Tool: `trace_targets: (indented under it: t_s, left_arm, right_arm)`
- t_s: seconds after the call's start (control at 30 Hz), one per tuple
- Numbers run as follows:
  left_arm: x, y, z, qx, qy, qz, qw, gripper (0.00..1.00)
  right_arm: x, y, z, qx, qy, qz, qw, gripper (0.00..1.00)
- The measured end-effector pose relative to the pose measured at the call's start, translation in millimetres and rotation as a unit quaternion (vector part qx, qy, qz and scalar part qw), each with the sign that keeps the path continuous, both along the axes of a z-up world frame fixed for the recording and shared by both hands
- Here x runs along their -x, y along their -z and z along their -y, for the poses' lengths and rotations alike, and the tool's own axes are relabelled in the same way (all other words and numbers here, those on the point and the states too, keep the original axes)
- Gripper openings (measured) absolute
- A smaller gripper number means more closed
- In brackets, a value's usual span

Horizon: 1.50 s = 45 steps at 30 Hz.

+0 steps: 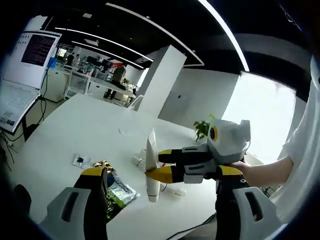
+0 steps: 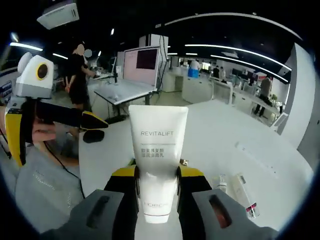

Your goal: Arrange the skincare products in the storage area until every visible bottle or jar stands upright without overlapping.

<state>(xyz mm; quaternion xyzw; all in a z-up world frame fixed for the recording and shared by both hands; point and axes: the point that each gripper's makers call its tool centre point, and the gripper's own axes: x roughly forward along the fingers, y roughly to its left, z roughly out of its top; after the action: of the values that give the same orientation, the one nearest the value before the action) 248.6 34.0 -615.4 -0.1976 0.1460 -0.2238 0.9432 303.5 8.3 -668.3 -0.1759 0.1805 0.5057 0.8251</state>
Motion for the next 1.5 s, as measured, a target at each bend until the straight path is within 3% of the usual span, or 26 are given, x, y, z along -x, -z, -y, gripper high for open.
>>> trace_targets:
  t_s: [0.13, 0.27, 0.47, 0.63, 0.73, 0.83, 0.87, 1.03, 1.27, 1.37, 1.5]
  left_arm:
    - [3.9, -6.9, 3, 0.012, -0.01, 0.007, 0.9999, 0.68]
    - [7.6, -4.8, 9, -0.002, -0.004, 0.005, 1.0, 0.63]
    - [10.5, -9.0, 22, -0.012, 0.007, 0.013, 0.9998, 0.5]
    - [11.2, -8.8, 30, -0.05, 0.023, 0.02, 0.9983, 0.41]
    - [11.3, -10.4, 35, -0.059, 0.029, 0.027, 0.9975, 0.29]
    - [12.0, -16.7, 48, -0.073, 0.045, 0.045, 0.9953, 0.21]
    - [9.1, -24.3, 51, -0.091, 0.044, 0.074, 0.9921, 0.2]
    - [7.8, -28.1, 60, -0.115, 0.053, 0.082, 0.9885, 0.09]
    - [8.8, -31.3, 71, -0.132, 0.065, 0.091, 0.985, 0.06]
    - [10.3, -31.8, 76, -0.113, 0.083, 0.081, 0.9868, 0.04]
    - [9.7, -33.0, 86, -0.128, 0.112, 0.08, 0.9823, 0.03]
  right_arm:
    - [23, -7.5, 0, -0.003, -0.009, 0.007, 0.9999, 0.28]
    - [43, -7.7, 1, -0.006, -0.016, 0.007, 0.9998, 0.28]
    - [58, -12.5, 6, -0.009, -0.019, 0.012, 0.9997, 0.28]
    - [69, -19.4, 11, -0.012, -0.02, 0.02, 0.9995, 0.28]
    - [74, -23.5, 16, -0.014, -0.017, 0.025, 0.9995, 0.28]
    - [75, -25.0, 21, -0.016, -0.007, 0.023, 0.9996, 0.28]
    - [75, -25.8, 22, -0.017, -0.004, 0.023, 0.9996, 0.28]
    - [77, -31.7, 30, -0.025, 0.012, 0.022, 0.9994, 0.28]
    - [78, -34.4, 40, -0.03, 0.03, 0.02, 0.9989, 0.29]
    - [79, -35.8, 45, -0.036, 0.041, 0.013, 0.9985, 0.29]
    - [78, -36.4, 53, -0.052, 0.057, 0.002, 0.997, 0.3]
